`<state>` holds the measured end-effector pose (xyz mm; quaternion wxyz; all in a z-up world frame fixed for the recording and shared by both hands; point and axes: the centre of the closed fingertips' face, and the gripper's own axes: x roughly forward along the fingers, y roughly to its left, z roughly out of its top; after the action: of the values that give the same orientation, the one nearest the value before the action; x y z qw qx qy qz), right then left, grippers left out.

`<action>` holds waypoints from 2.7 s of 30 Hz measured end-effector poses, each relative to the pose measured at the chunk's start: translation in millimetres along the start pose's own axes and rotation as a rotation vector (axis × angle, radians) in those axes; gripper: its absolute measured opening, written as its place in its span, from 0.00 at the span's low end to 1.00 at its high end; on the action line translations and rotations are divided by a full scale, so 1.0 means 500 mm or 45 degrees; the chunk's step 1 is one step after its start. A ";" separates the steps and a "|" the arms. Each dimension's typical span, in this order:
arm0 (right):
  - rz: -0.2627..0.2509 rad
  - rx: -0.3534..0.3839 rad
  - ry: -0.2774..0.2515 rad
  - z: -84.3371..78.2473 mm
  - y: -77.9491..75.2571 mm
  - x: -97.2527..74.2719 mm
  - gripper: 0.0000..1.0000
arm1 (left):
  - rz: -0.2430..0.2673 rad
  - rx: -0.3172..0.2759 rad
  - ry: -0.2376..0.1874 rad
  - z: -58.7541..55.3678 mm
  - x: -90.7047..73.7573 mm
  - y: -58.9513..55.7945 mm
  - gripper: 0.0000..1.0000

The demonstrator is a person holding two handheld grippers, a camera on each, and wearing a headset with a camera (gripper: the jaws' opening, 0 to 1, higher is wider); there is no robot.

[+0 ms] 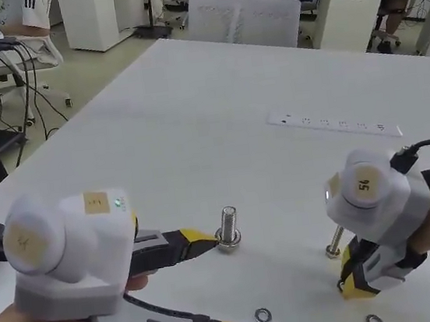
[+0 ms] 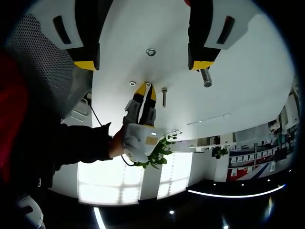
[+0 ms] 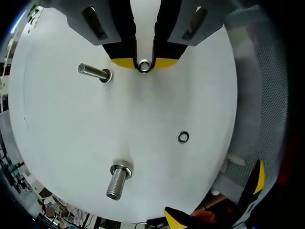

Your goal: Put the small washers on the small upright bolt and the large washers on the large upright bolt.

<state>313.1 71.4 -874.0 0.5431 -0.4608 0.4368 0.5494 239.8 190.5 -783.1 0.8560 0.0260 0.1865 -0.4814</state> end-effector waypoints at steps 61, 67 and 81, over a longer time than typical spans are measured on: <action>-0.186 -0.040 -0.122 0.050 -0.089 -0.195 0.14 | -0.012 0.013 -0.001 0.003 0.001 0.004 0.75; -0.172 -0.059 -0.119 0.056 -0.089 -0.186 0.14 | -0.016 0.043 0.027 0.006 -0.004 0.016 0.75; -0.169 -0.075 -0.110 0.052 -0.095 -0.177 0.14 | -0.063 0.081 0.037 0.024 0.032 0.026 0.75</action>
<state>358.6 81.3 -781.1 0.5829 -0.4803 0.3654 0.5441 261.8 181.8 -779.4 0.8397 0.0555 0.1842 -0.5078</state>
